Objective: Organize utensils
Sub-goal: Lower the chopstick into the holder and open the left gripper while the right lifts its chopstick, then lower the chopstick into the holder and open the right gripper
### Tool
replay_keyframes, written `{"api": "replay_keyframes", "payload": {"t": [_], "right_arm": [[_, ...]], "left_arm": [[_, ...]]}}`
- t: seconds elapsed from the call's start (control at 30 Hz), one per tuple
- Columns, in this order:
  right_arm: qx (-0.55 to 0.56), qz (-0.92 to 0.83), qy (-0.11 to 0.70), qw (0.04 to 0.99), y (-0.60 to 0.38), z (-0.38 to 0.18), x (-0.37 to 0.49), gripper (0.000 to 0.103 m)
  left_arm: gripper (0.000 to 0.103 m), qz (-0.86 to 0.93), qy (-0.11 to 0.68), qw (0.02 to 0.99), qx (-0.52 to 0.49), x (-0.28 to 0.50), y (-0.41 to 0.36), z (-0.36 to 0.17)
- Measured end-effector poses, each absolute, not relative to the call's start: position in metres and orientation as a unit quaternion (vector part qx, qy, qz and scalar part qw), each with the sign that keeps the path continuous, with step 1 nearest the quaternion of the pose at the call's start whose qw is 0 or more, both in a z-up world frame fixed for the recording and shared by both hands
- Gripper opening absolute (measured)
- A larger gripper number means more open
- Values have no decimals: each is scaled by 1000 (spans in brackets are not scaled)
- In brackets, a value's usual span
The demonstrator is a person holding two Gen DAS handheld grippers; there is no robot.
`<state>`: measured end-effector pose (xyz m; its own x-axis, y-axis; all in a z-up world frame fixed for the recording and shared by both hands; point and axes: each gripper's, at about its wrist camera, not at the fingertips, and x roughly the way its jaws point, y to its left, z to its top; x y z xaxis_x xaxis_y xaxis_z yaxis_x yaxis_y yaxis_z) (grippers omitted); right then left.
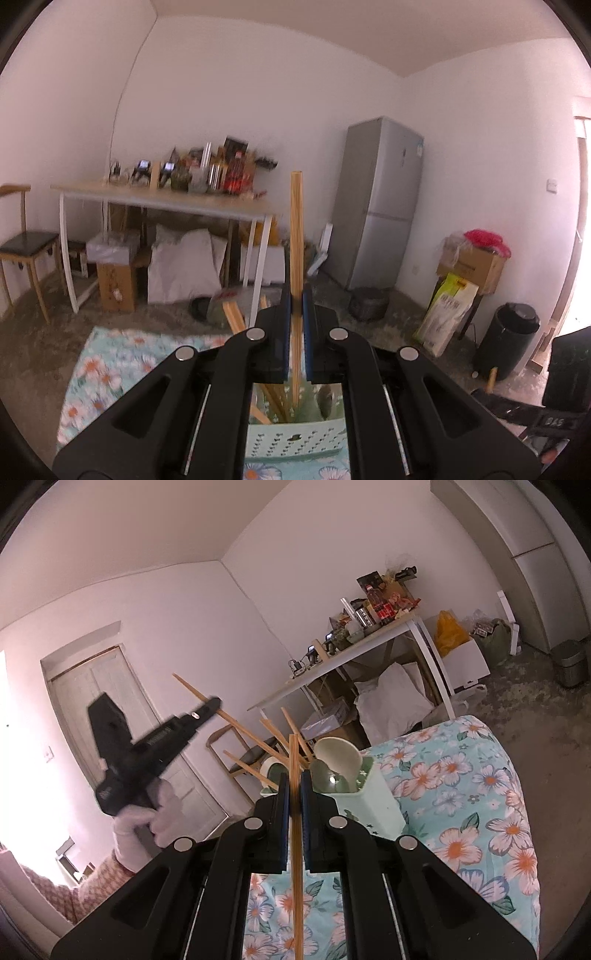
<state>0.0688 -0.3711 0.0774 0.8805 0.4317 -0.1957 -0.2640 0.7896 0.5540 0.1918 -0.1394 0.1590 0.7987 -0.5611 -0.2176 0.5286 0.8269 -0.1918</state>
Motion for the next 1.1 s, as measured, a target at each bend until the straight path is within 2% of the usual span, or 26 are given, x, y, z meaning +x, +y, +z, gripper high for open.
{"api": "replay_keyframes", "payload": {"t": [0.17,0.2,0.27,0.33,0.43,0.53,0.73,0.9,1.1], "right_arm": [[267,177,166,933,-378,71,72,6],[269,175,166,932,-379,70,72,6],[272,173,168,932,-381,68,73,6],[273,171,169,932,-381,68,74,6],[267,170,169,933,-379,71,72,6],[260,169,166,936,-375,76,69,6],[239,173,156,943,-368,92,66,6],[204,190,137,951,-357,121,75,6],[153,222,101,958,-334,168,99,6]], "left_arm": [[6,-293,172,938,-69,205,-142,141],[9,-294,174,938,-68,205,-141,139],[22,-291,174,938,-64,203,-139,139],[41,-288,173,940,-65,200,-136,140],[62,-278,172,943,-64,197,-132,146],[70,-272,165,946,-68,185,-122,153],[82,-257,158,951,-69,155,-94,159],[88,-229,173,956,-60,135,-74,151],[89,-187,233,954,-33,118,-53,116]]}}
